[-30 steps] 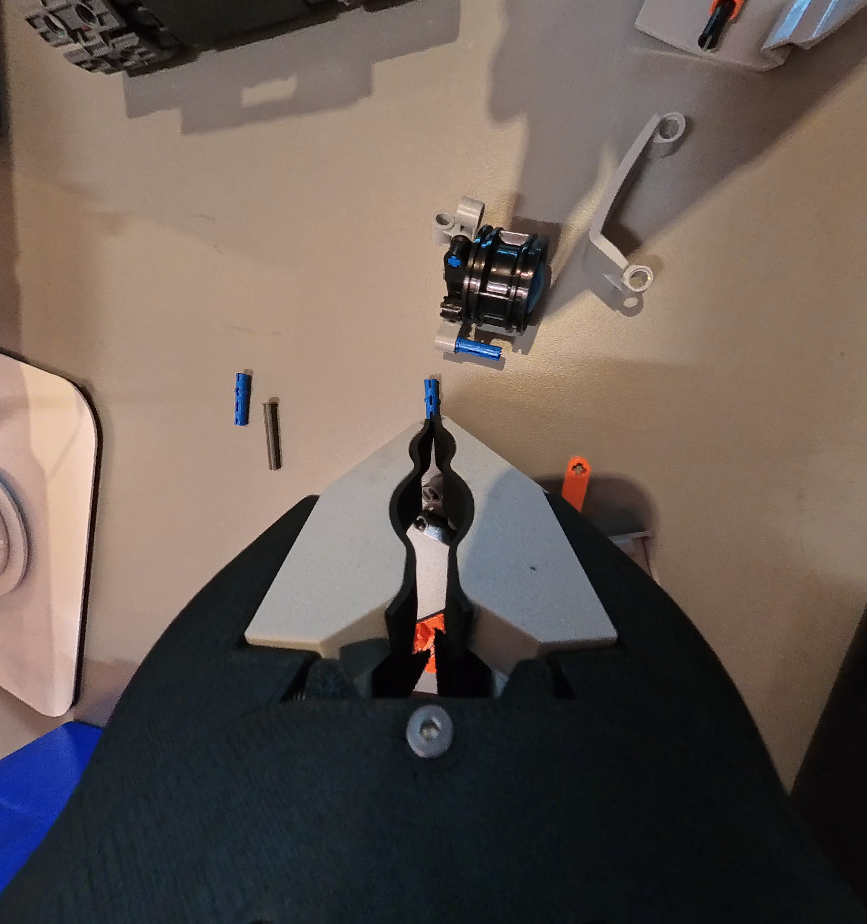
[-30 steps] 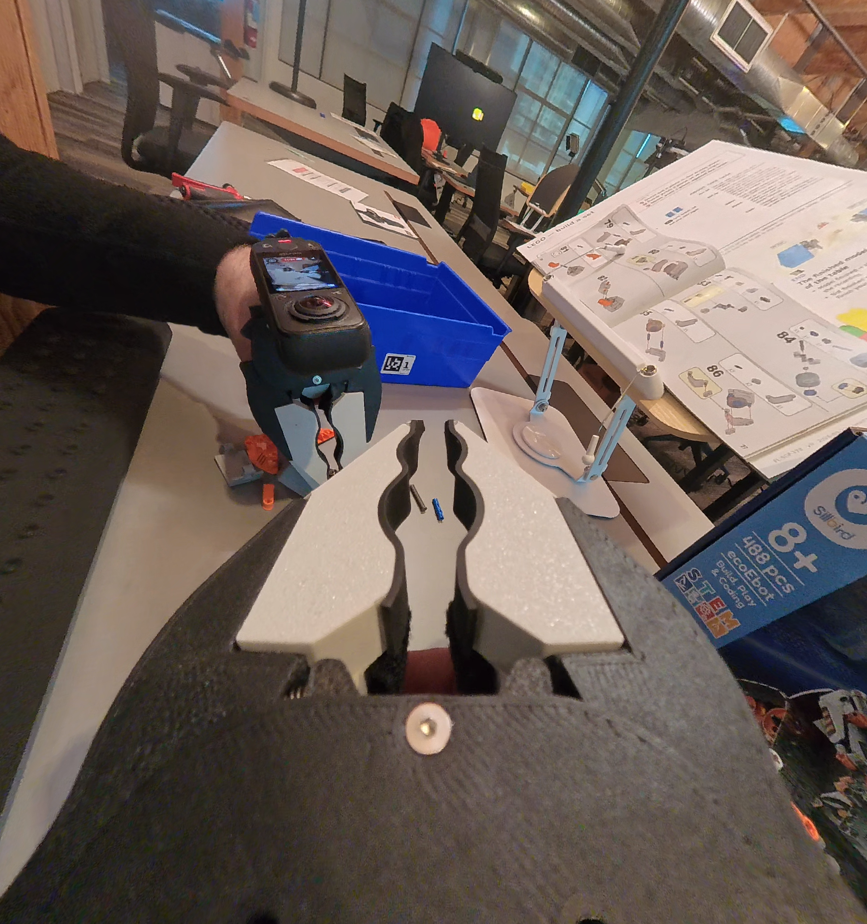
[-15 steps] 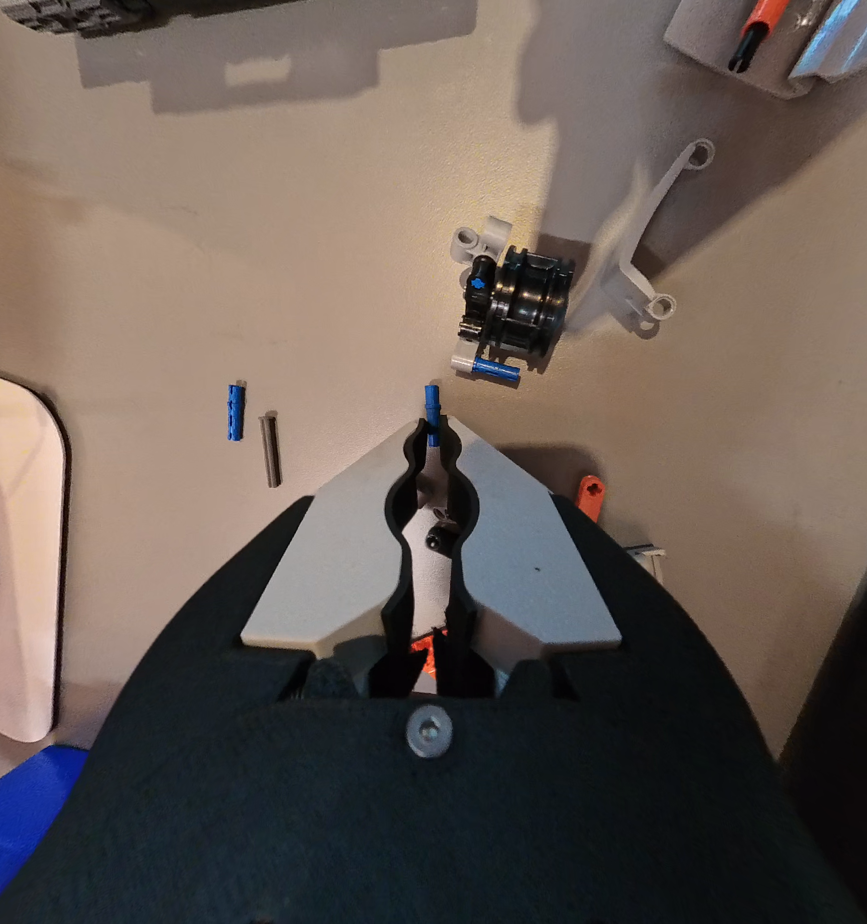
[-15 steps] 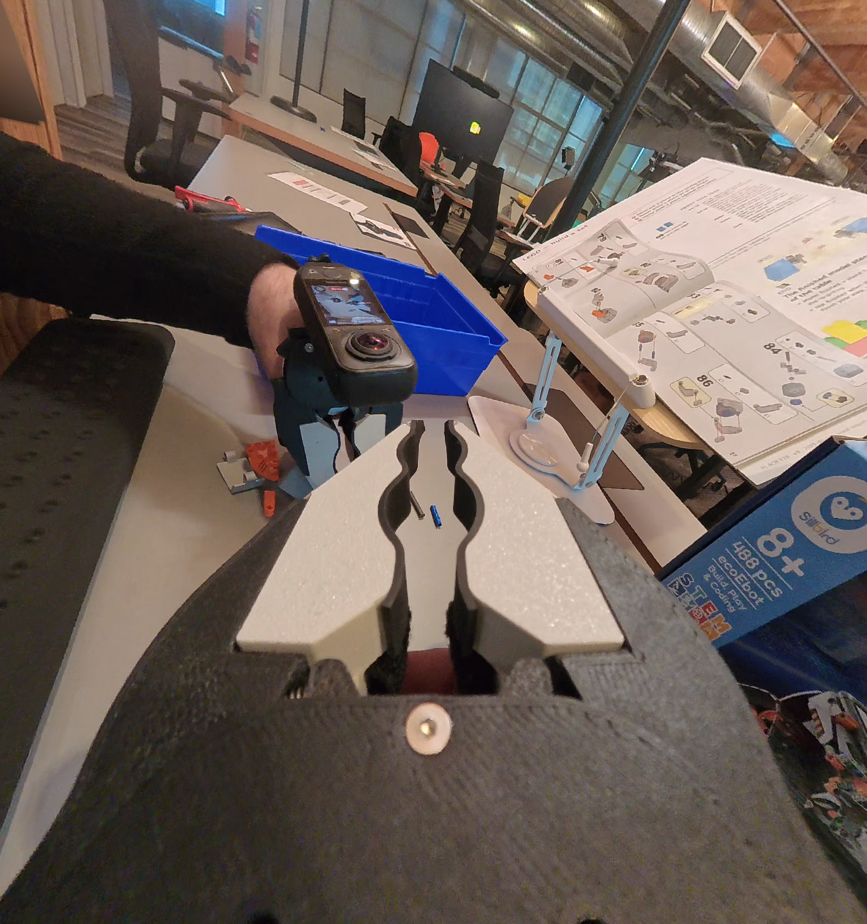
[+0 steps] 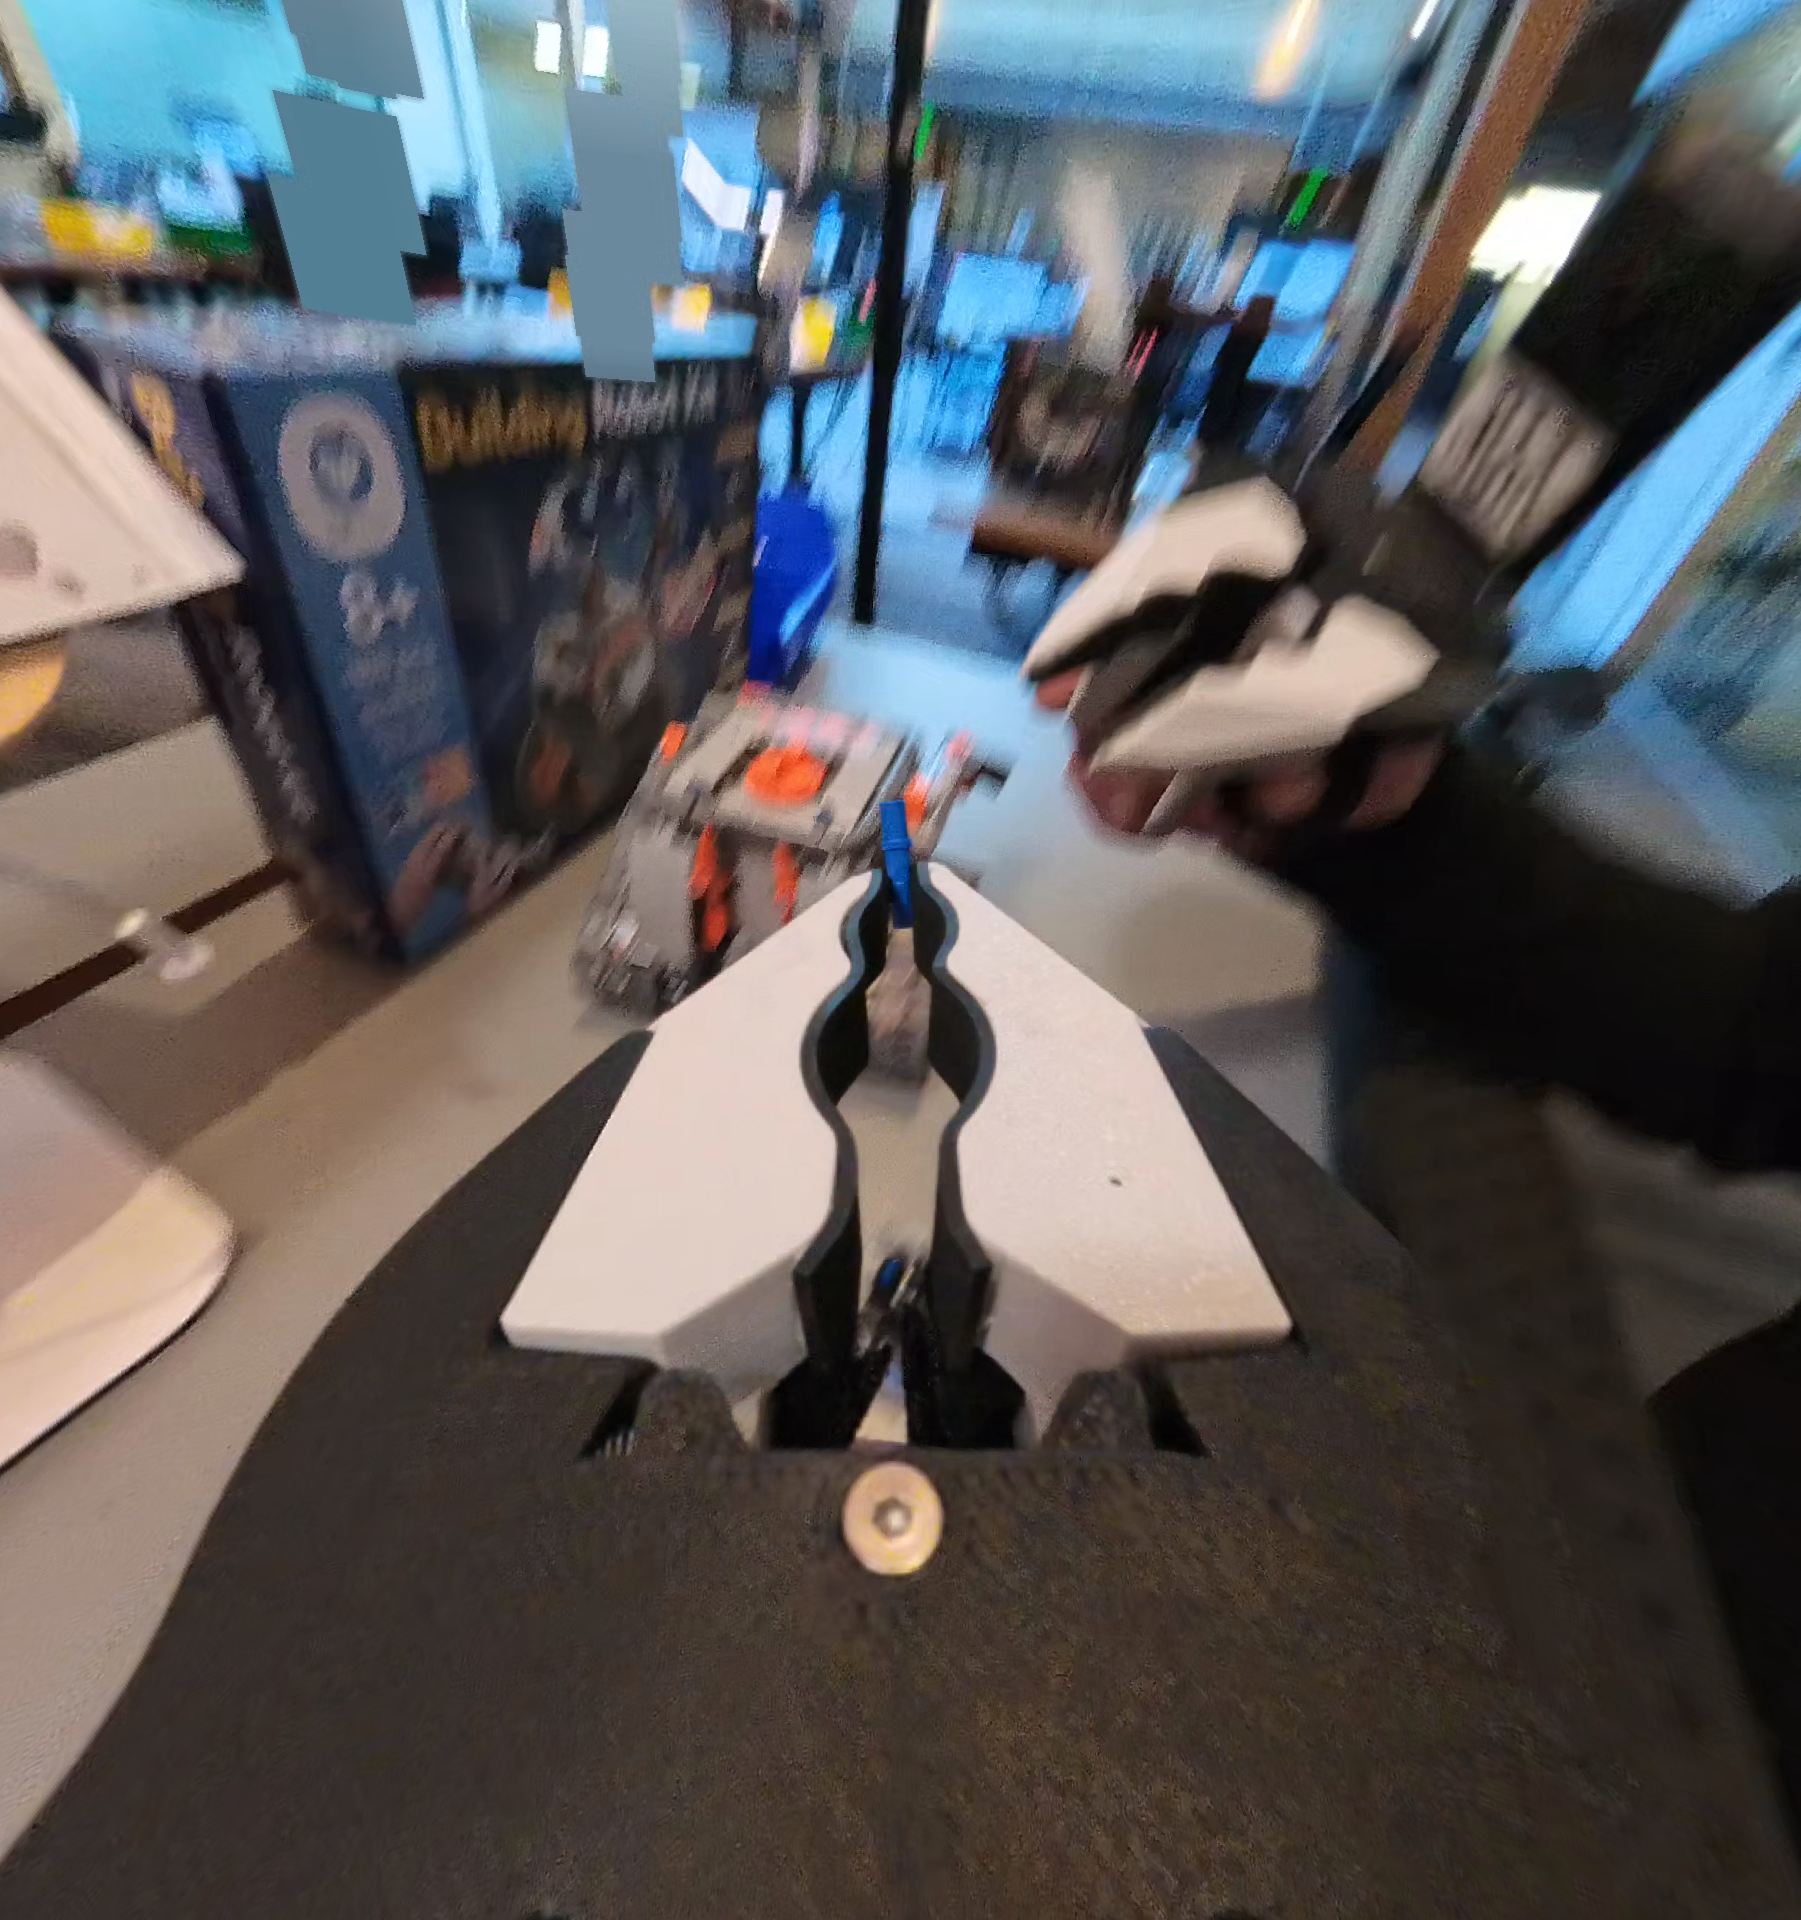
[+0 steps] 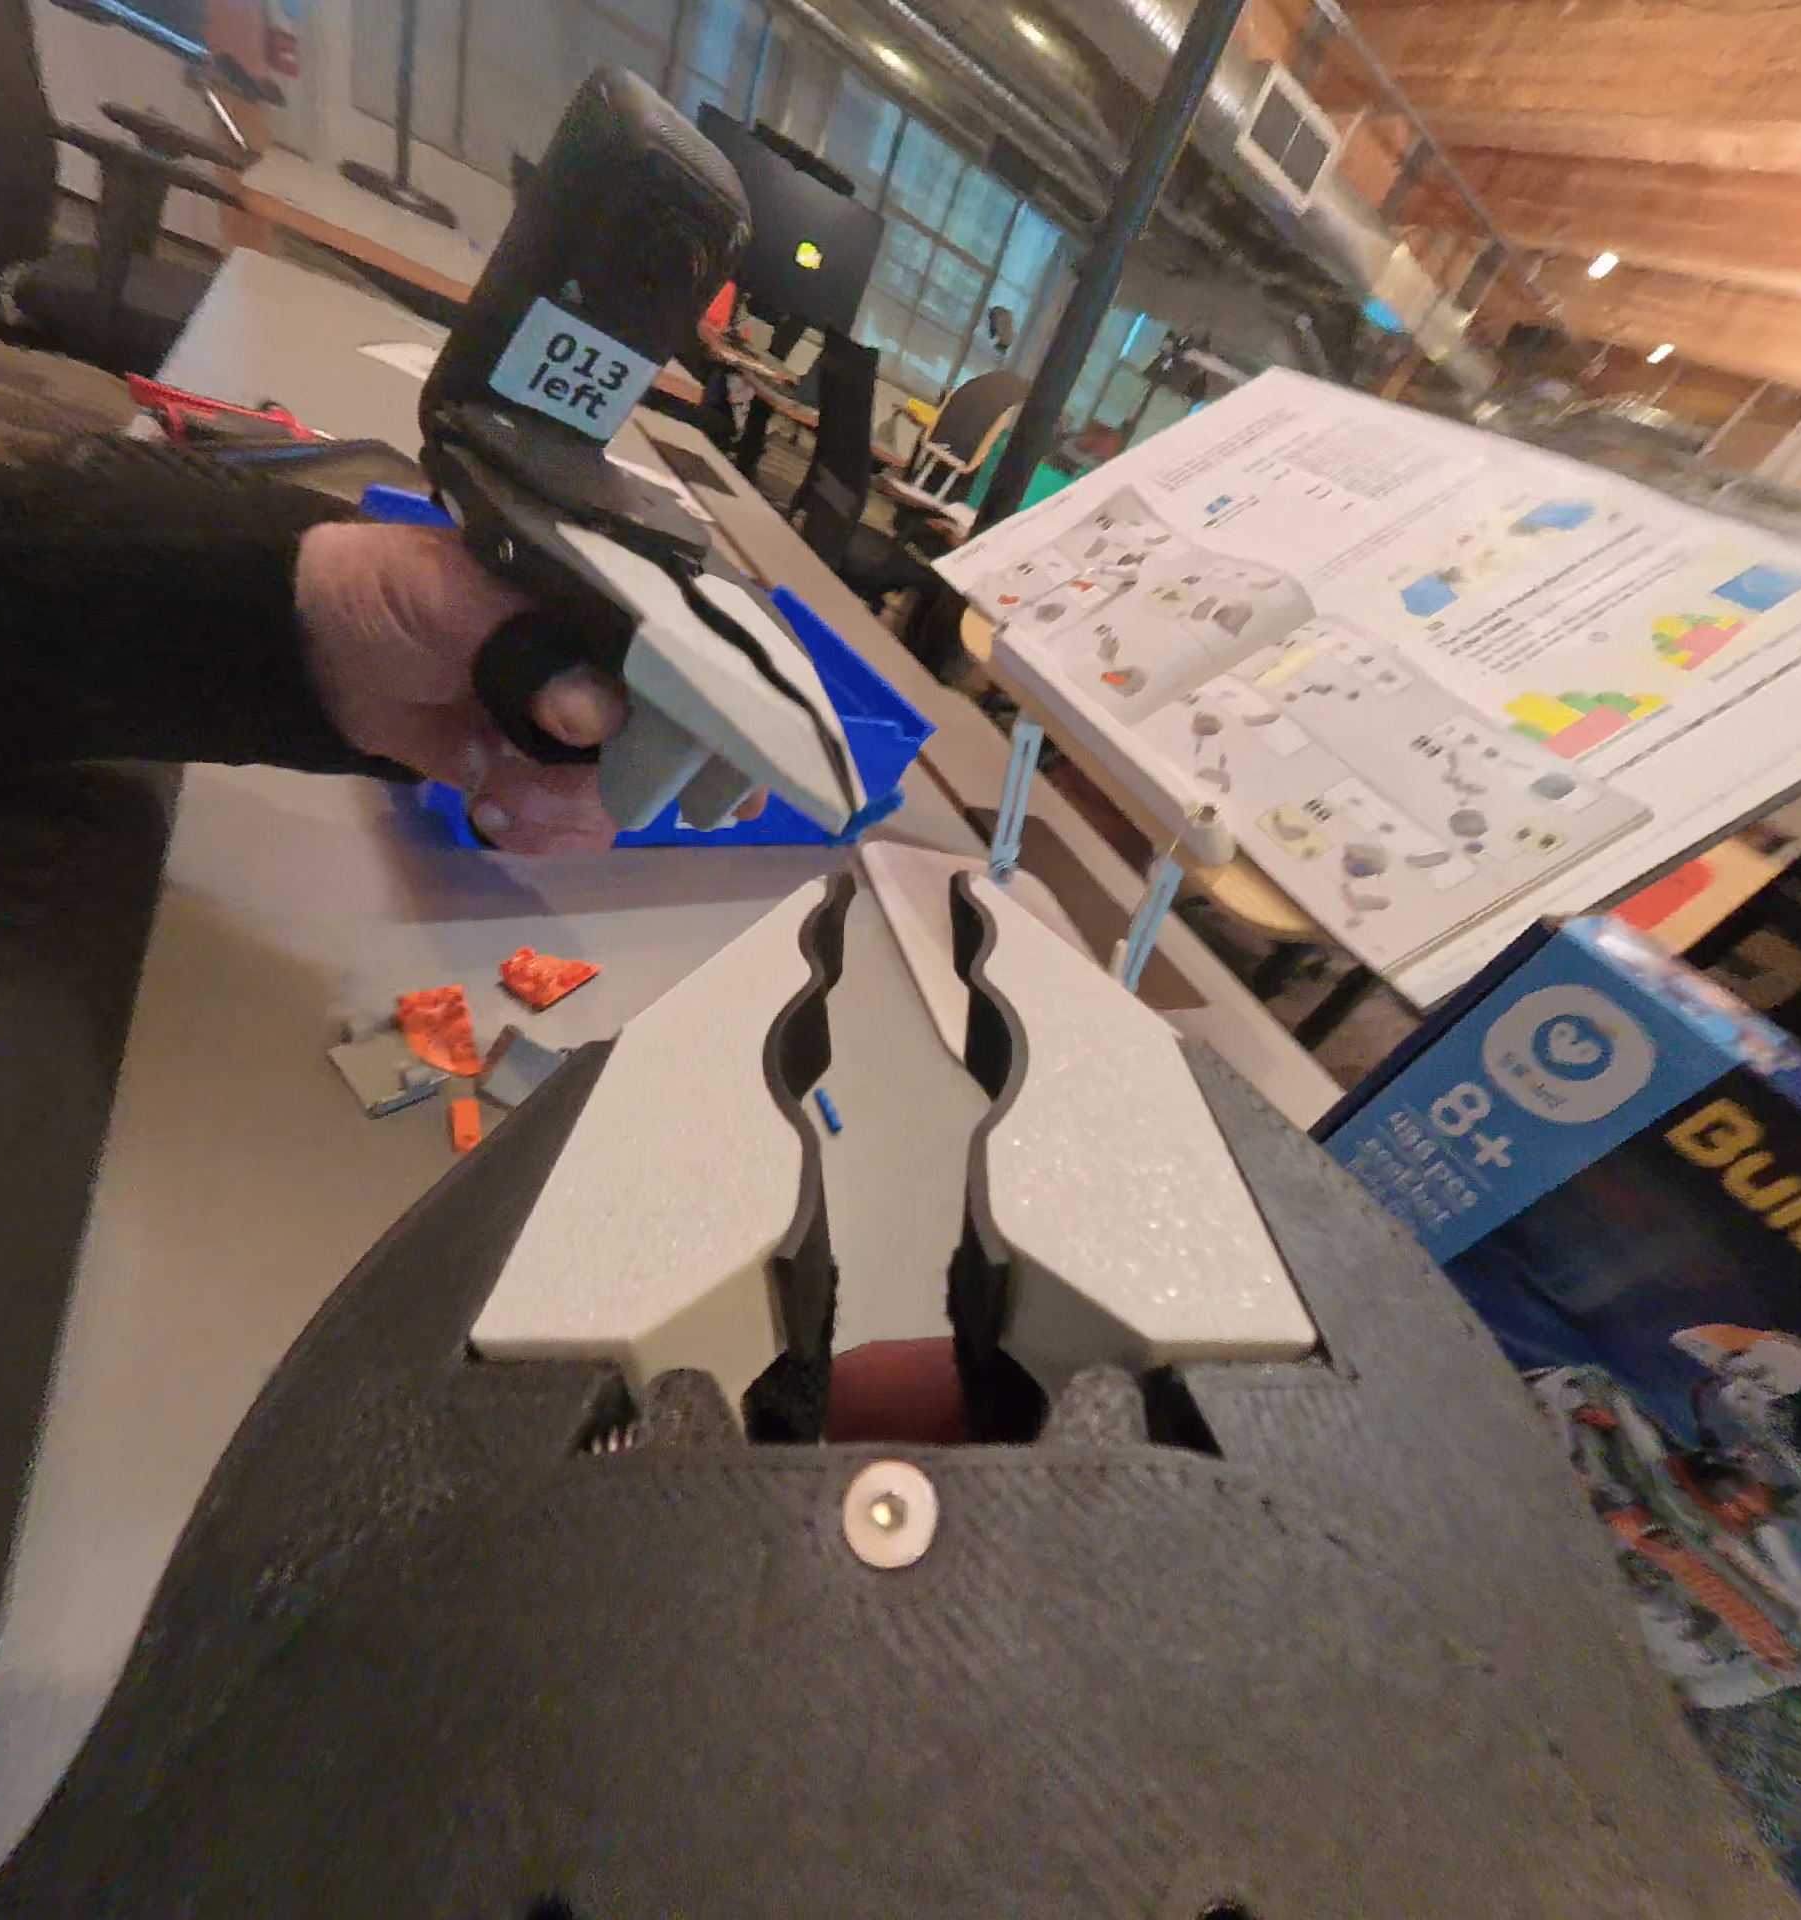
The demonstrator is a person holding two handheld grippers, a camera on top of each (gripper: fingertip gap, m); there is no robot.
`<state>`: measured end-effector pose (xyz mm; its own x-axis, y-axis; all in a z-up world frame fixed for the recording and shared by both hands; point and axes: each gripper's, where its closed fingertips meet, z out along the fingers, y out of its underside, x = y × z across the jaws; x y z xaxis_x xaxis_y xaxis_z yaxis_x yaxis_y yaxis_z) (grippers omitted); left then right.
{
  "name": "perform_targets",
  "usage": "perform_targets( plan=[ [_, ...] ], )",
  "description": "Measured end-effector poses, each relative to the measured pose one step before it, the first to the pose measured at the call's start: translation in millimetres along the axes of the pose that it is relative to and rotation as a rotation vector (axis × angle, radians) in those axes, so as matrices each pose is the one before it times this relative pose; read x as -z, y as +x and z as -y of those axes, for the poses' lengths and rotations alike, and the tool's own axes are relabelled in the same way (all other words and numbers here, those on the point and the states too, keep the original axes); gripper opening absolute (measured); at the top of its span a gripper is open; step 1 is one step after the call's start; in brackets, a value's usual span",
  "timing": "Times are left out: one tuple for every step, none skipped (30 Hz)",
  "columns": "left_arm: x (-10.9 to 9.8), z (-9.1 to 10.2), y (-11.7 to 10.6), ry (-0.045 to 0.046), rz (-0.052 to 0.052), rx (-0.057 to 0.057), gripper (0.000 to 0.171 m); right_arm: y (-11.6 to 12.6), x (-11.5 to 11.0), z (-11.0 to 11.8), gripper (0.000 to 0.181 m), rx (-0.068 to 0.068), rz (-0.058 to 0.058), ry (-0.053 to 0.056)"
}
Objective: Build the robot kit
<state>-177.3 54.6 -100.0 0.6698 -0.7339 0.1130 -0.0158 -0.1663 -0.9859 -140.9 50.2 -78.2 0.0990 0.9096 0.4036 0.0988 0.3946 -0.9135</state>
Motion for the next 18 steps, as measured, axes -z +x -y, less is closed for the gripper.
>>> perform_targets(
  plan=[
    [2.05,14.91,4.38,0.09212,-0.0289,0.0399,0.002,-2.12,-2.03,5.03,0.019,0.0439,-0.0308,0.0017],
    [-0.10,8.76,0.76,0.05840,-0.0123,0.0495,0.001,-2.96,-2.32,4.57,0.020,0.0358,-0.0237,0.0050],
    [-1.19,6.35,3.11,0.05206,-0.0323,0.0535,0.001,-3.17,-2.33,4.39,0.020,0.0175,-0.0141,0.0119],
    [-0.63,7.98,2.60,0.07098,-0.0291,0.0466,0.002,-3.62,-2.49,3.01,0.020,0.0031,-0.0017,0.0107],
    [-1.06,5.08,2.88,0.05627,-0.0325,0.0496,0.002,-0.41,-2.18,1.45,0.019,-0.0026,-0.0157,0.0071],
    [-2.03,0.91,2.28,0.03072,-0.0296,0.0518,0.001,4.40,-1.40,1.03,0.018,-0.0012,-0.0426,0.0106],
    [-1.57,1.88,1.18,0.03891,-0.0168,0.0322,0.002,2.84,-1.54,-0.01,0.017,-0.0032,-0.0265,0.0076],
    [-1.60,1.74,-0.38,0.04199,0.0000,0.0164,0.001,4.00,-1.20,-0.62,0.017,-0.0121,-0.0295,0.0080],
    [-3.10,-3.21,0.20,0.01188,-0.0058,0.0240,0.001,1.90,-1.01,-0.47,0.016,-0.0088,-0.0146,0.0086],
    [-3.78,-4.81,0.17,0.00467,-0.0048,0.0250,0.001,0.34,-1.18,-2.00,0.018,0.0059,-0.0078,-0.0083],
    [-3.39,-3.55,-1.98,0.01726,0.0127,0.0136,0.001,2.97,-0.47,-1.27,0.019,0.0169,-0.0288,-0.0066],
    [-3.49,-3.98,-1.13,0.01091,0.0051,0.0176,0.001,2.91,0.14,-0.11,0.018,0.0198,-0.0281,0.0000],
    [-3.18,-2.63,0.30,0.01483,-0.0060,0.0239,0.001,2.45,0.15,-0.95,0.016,0.0191,-0.0240,-0.0037],
    [-2.78,-1.56,-0.26,0.01701,-0.0015,0.0237,0.002,2.36,0.08,-2.13,0.015,0.0217,-0.0232,-0.0092],
    [-2.18,-0.75,-0.64,0.01714,0.0026,0.0214,0.002,2.20,0.71,-1.12,0.012,0.0232,-0.0217,-0.0021],
    [-1.46,0.03,0.02,0.01722,-0.0028,0.0201,0.001,2.91,0.46,-1.55,0.009,0.0163,-0.0244,-0.0060],
    [-1.00,-0.02,0.70,0.01559,-0.0080,0.0245,0.002,0.69,0.33,-0.48,0.008,0.0132,-0.0078,0.0001],
    [-0.65,0.18,-0.04,0.01682,-0.0033,0.0270,0.002,0.28,0.33,0.19,0.008,0.0075,-0.0056,0.0034]
  ],
)
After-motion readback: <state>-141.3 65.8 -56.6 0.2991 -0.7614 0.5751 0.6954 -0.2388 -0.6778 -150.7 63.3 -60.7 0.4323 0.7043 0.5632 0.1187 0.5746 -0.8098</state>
